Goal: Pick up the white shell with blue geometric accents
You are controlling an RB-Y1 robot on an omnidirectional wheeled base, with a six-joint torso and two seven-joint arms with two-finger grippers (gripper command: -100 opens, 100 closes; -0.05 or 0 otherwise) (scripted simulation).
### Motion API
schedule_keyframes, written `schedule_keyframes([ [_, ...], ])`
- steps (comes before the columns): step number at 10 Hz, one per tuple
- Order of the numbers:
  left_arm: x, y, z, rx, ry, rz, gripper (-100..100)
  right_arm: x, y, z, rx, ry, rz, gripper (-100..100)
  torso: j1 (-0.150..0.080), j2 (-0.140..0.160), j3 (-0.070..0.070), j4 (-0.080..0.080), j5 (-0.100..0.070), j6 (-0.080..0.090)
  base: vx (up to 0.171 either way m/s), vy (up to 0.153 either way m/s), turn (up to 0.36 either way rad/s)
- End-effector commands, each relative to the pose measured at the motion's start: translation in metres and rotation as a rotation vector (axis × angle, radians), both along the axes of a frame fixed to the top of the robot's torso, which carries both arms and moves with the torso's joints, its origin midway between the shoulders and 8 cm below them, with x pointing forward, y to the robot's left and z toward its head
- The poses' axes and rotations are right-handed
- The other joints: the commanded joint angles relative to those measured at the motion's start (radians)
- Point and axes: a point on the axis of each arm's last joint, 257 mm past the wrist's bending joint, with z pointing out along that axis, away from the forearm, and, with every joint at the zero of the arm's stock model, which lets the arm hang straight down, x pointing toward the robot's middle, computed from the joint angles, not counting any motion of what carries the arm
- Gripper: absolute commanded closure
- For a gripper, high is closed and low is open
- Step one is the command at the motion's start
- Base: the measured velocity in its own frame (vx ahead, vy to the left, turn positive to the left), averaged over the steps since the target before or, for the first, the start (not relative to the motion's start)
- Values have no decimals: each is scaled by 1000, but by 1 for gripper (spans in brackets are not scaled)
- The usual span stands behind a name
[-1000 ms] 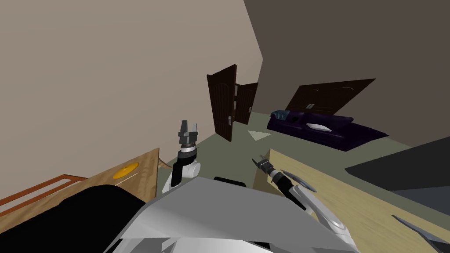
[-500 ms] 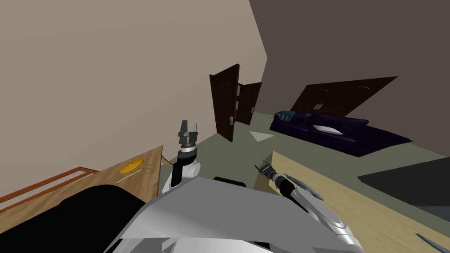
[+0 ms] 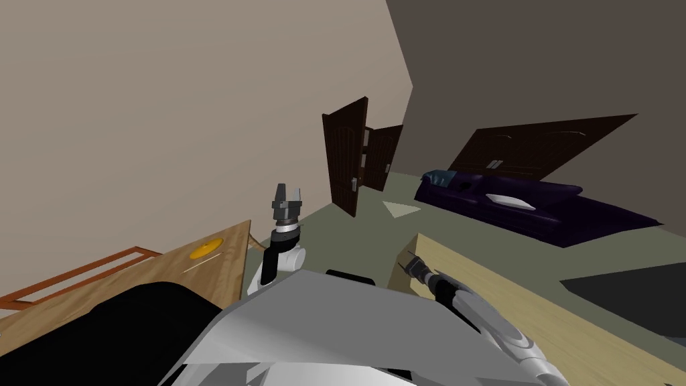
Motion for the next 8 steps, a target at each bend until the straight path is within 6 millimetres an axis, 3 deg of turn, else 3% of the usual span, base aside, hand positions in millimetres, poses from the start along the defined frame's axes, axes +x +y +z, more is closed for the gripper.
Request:
schedule_keyframes([
  [1, 0, 0, 0, 0, 0, 0, 0, -11, -16, -6, -65, 19, 3, -100, 0, 0, 0, 0, 0, 0, 20, -46, 38],
  [4, 0, 0, 0, 0, 0, 0, 0, -41, -82, -32, -319, 96, 51, -100, 0, 0, 0, 0, 0, 0, 19, -59, 53],
  [5, 0, 0, 0, 0, 0, 0, 0, -43, -86, -33, -323, 102, 46, -100, -1, 0, 0, 0, 0, 0, 8, -54, 16],
  [6, 0, 0, 0, 0, 0, 0, 0, -54, -108, -38, -400, 128, 62, -100, 0, 1, 0, 0, 0, 1, 8, -47, 18],
  [7, 0, 0, 0, 0, 0, 0, 0, -54, -108, -38, -400, 128, 62, -100, 0, 1, 1, 0, 0, 1, 13, -36, 6],
  [8, 0, 0, 0, 0, 0, 0, 0, -64, -128, -42, -469, 151, 77, -100, 2, 1, 1, 0, 0, 0, 18, -34, 19],
])
